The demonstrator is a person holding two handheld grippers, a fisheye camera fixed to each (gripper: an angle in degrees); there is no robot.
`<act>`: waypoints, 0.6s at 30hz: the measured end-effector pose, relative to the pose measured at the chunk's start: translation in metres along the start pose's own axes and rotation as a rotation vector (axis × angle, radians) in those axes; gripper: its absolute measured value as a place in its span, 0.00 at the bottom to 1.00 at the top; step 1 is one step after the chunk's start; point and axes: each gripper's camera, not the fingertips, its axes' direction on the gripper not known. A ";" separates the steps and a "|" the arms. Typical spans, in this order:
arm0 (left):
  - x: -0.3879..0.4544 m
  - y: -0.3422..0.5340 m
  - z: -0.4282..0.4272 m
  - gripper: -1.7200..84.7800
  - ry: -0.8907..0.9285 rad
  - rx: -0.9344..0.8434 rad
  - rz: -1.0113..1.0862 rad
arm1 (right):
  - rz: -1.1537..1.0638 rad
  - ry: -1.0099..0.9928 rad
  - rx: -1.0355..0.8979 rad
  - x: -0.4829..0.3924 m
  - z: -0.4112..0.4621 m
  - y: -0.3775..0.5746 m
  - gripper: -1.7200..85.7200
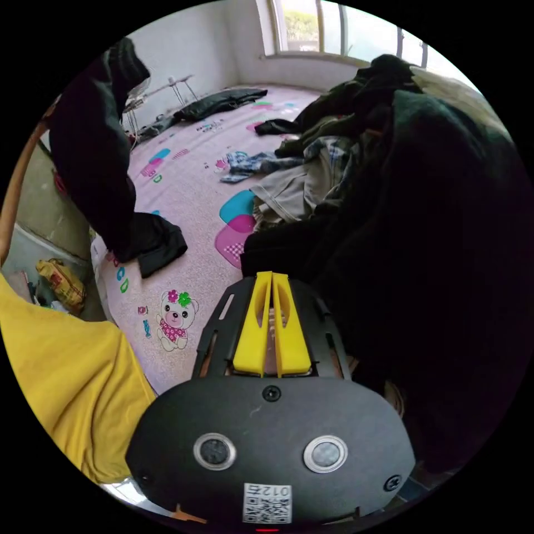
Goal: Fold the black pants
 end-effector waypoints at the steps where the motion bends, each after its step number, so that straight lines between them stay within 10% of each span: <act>1: 0.022 -0.009 -0.006 0.03 -0.024 0.037 0.041 | 0.003 -0.025 0.041 0.003 -0.007 0.010 0.03; 7: 0.119 0.075 0.000 0.04 -0.061 0.001 0.033 | 0.038 -0.146 0.134 0.021 -0.010 0.062 0.03; 14: 0.148 0.359 0.105 0.06 -0.130 -0.832 -0.321 | 0.116 -0.283 0.055 0.047 0.032 0.101 0.03; 18: 0.136 0.413 0.086 0.08 -0.095 -0.731 -0.587 | 0.107 -0.323 0.052 0.049 0.044 0.109 0.03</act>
